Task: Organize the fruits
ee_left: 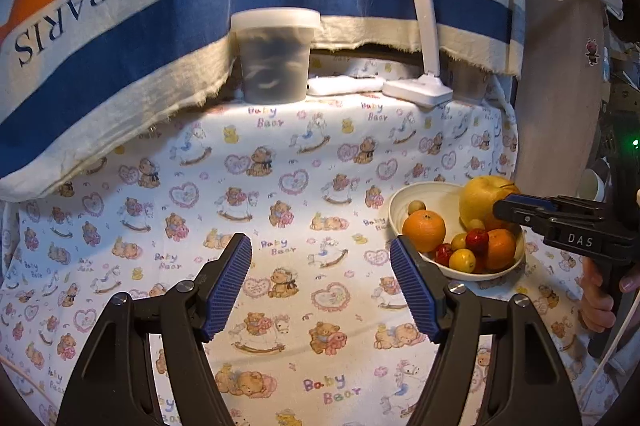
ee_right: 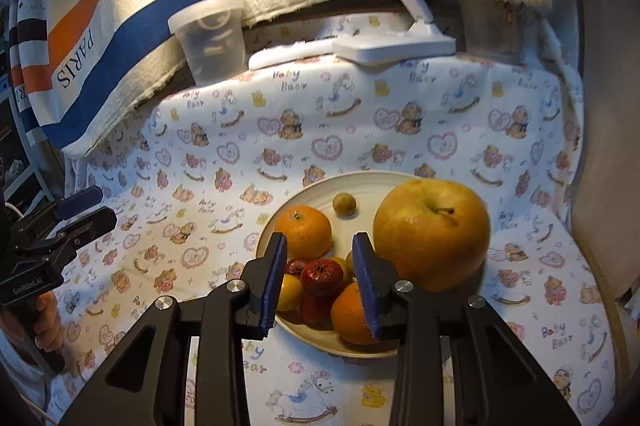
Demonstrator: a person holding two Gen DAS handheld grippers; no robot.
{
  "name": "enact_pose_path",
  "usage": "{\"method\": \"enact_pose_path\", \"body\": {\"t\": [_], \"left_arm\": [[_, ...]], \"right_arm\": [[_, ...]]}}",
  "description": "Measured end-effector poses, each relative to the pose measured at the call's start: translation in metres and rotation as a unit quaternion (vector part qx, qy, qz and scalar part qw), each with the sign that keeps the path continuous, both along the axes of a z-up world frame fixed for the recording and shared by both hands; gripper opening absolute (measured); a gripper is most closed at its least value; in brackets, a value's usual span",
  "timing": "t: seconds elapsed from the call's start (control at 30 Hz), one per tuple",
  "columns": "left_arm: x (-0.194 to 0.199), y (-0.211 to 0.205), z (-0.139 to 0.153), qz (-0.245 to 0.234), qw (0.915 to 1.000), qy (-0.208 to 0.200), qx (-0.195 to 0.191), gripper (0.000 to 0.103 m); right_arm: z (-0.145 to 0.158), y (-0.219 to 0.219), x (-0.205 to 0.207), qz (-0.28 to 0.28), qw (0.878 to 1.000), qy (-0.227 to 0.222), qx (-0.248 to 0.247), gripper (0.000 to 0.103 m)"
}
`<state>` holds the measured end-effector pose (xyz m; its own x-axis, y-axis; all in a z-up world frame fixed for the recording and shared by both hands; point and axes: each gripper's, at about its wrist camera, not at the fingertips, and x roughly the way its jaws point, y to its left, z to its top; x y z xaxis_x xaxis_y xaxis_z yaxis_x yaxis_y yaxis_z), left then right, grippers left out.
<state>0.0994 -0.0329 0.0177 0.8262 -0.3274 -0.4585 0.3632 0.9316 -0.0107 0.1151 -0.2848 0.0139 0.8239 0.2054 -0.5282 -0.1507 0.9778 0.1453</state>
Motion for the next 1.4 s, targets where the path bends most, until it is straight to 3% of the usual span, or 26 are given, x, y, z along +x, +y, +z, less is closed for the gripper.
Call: {"method": "enact_pose_path", "body": {"t": [0.1, 0.13, 0.17, 0.2, 0.27, 0.33, 0.43, 0.7, 0.97, 1.03, 1.4], "left_arm": [[-0.006, 0.001, 0.002, 0.005, 0.9997, -0.021, -0.011, 0.072], [-0.009, 0.001, 0.003, 0.007, 0.9995, -0.028, -0.016, 0.078], [-0.011, 0.000, 0.003, 0.008, 0.9992, -0.033, -0.021, 0.084], [-0.012, 0.001, 0.003, 0.010, 0.9989, -0.039, -0.024, 0.087], [-0.015, -0.002, 0.003, 0.006, 0.9985, -0.048, -0.025, 0.095], [-0.018, -0.005, 0.002, 0.002, 0.9982, -0.054, -0.023, 0.102], [-0.023, -0.009, 0.001, 0.002, 0.9972, -0.071, -0.022, 0.103], [-0.031, -0.017, -0.005, -0.001, 0.9959, -0.088, -0.018, 0.103], [-0.030, -0.014, -0.005, 0.012, 0.9959, -0.088, -0.020, 0.103], [-0.029, -0.012, -0.005, 0.024, 0.9959, -0.085, -0.021, 0.103], [-0.027, -0.011, -0.007, 0.040, 0.9959, -0.080, -0.016, 0.103]], "right_arm": [[0.007, 0.000, -0.010, -0.013, 1.000, -0.027, -0.001, 0.040], [0.009, -0.001, -0.014, -0.016, 0.999, -0.036, -0.003, 0.047], [0.012, -0.002, -0.021, -0.023, 0.998, -0.058, -0.007, 0.065], [0.013, -0.003, -0.026, -0.030, 0.997, -0.075, -0.009, 0.073], [0.014, -0.005, -0.039, -0.041, 0.993, -0.112, -0.022, 0.075], [0.015, -0.007, -0.043, -0.039, 0.992, -0.121, -0.025, 0.080], [0.017, -0.011, -0.050, -0.058, 0.988, -0.143, -0.006, 0.101], [0.019, -0.011, -0.061, -0.081, 0.982, -0.172, -0.021, 0.103], [0.005, -0.003, -0.056, -0.097, 0.981, -0.161, -0.057, 0.103], [0.003, -0.004, -0.051, -0.101, 0.982, -0.145, -0.060, 0.103], [0.003, -0.004, -0.051, -0.121, 0.980, -0.145, -0.067, 0.103]]}}
